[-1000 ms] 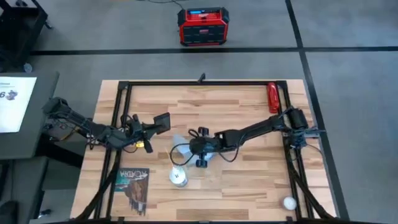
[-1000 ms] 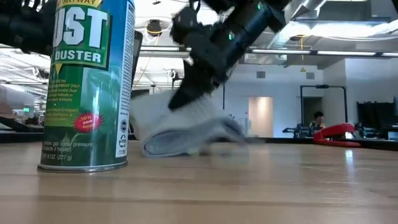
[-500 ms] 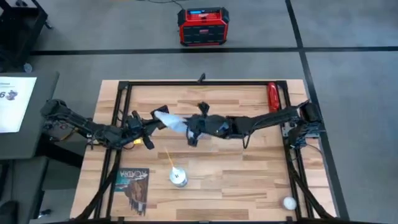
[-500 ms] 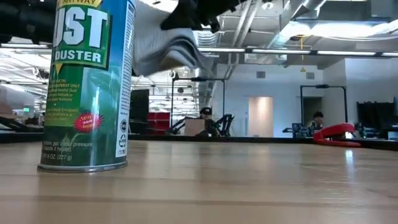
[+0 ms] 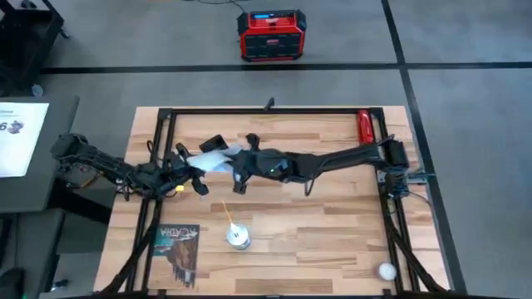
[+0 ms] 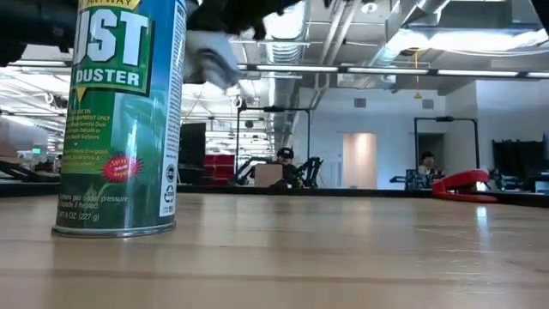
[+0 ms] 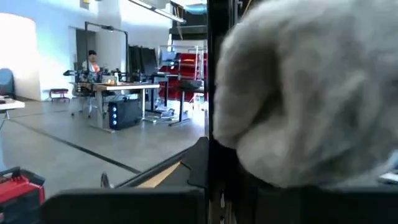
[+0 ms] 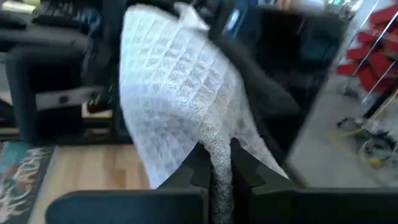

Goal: Apply microfiber cloth
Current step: Wipe the front of the cellphone with the microfiber cloth

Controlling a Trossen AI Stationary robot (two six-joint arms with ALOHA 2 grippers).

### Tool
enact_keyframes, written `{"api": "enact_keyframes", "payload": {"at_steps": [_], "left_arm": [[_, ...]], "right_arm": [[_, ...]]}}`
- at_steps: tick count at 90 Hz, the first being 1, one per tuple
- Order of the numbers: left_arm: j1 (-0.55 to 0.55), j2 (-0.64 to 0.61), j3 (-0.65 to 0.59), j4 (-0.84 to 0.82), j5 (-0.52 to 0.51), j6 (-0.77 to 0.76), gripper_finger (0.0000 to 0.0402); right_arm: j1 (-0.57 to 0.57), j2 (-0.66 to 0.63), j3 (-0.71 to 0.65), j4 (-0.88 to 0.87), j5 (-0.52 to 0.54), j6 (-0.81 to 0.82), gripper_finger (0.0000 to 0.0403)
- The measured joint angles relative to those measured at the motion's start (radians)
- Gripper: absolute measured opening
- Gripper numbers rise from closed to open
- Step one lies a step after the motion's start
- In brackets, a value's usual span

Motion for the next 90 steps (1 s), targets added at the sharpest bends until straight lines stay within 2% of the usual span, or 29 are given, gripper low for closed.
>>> {"api": "enact_keyframes", "payload": {"at_steps": [18,48,70,90], "left_arm": [[0.0,0.002,0.0,-0.008,0.017,-0.028,0.0008],[-0.002,0.002,0.0,-0.012,0.02,-0.047,0.0008],[-0.002,0.002,0.0,0.048,0.01,0.018,0.0008],[-0.002,0.002,-0.001,0.064,0.015,0.053,0.0008]], "right_arm": [[-0.004,0.01,0.007,0.028,-0.006,-0.026,0.0],[-0.044,-0.017,0.206,-0.094,-0.007,-0.168,0.0],[-0.053,0.002,0.205,-0.184,-0.008,-0.102,0.0],[-0.053,0.013,0.102,-0.169,-0.01,-0.035,0.0]]}}
